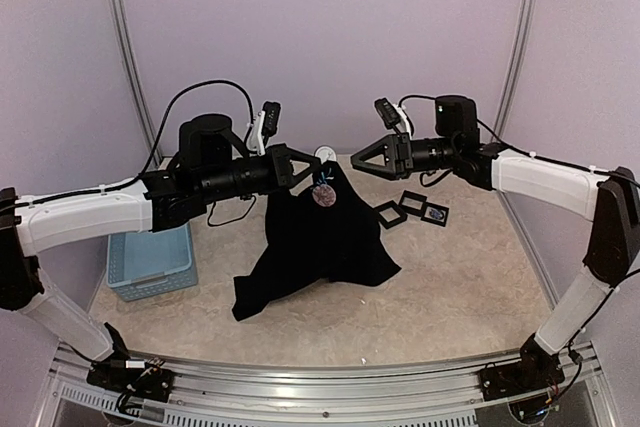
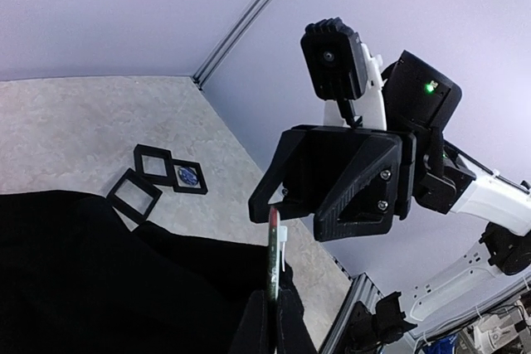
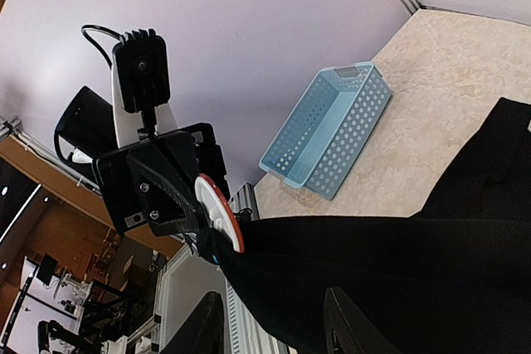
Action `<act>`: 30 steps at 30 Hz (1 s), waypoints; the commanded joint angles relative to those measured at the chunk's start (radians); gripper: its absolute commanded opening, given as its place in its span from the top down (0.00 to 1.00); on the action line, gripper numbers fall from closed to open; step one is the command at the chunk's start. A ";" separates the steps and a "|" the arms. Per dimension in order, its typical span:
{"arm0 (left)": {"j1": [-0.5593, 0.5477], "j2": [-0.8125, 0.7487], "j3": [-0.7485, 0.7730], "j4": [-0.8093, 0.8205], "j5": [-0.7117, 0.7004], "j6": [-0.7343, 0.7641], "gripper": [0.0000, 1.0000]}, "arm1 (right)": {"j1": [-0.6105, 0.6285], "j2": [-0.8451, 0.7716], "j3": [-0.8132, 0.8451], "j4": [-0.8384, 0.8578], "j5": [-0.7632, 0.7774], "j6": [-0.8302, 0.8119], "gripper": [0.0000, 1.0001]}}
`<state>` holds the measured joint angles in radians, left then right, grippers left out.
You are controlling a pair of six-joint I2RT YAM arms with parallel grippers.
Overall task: Remove the brooch from the garment
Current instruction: Pass from the left arm to the right
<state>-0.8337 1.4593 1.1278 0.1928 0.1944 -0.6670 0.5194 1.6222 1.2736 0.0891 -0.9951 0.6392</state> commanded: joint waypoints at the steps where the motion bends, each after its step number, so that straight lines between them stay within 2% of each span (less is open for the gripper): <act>1: 0.011 0.001 0.012 0.111 0.086 -0.036 1.00 | 0.023 0.028 0.046 0.020 -0.051 0.003 0.58; 7: 0.015 0.023 0.011 0.141 0.125 -0.059 1.00 | 0.047 0.049 0.075 0.032 -0.075 0.000 0.60; 12: 0.016 0.033 0.017 0.148 0.138 -0.064 1.00 | 0.065 0.057 0.096 0.008 -0.078 -0.024 0.68; 20: 0.022 0.041 0.015 0.140 0.152 -0.075 1.00 | 0.068 0.054 0.102 0.013 -0.069 -0.032 0.99; 23: 0.027 0.042 0.013 0.109 0.144 -0.076 1.00 | 0.068 0.048 0.104 0.000 -0.065 -0.048 1.00; 25: 0.031 0.041 0.015 0.083 0.136 -0.071 0.92 | 0.068 0.042 0.115 -0.053 -0.051 -0.093 1.00; 26: 0.033 0.039 0.015 0.068 0.135 -0.066 0.84 | 0.068 0.041 0.132 -0.107 -0.038 -0.133 1.00; 28: 0.034 0.036 0.023 0.027 0.124 -0.047 0.63 | 0.068 0.045 0.195 -0.274 0.002 -0.258 1.00; 30: 0.036 0.029 0.037 -0.029 0.108 -0.019 0.48 | 0.068 0.054 0.262 -0.461 0.058 -0.394 1.00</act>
<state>-0.8059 1.4944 1.1316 0.2489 0.3252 -0.7273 0.5808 1.6730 1.4113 -0.0616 -1.0264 0.4938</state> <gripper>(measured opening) 0.408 0.044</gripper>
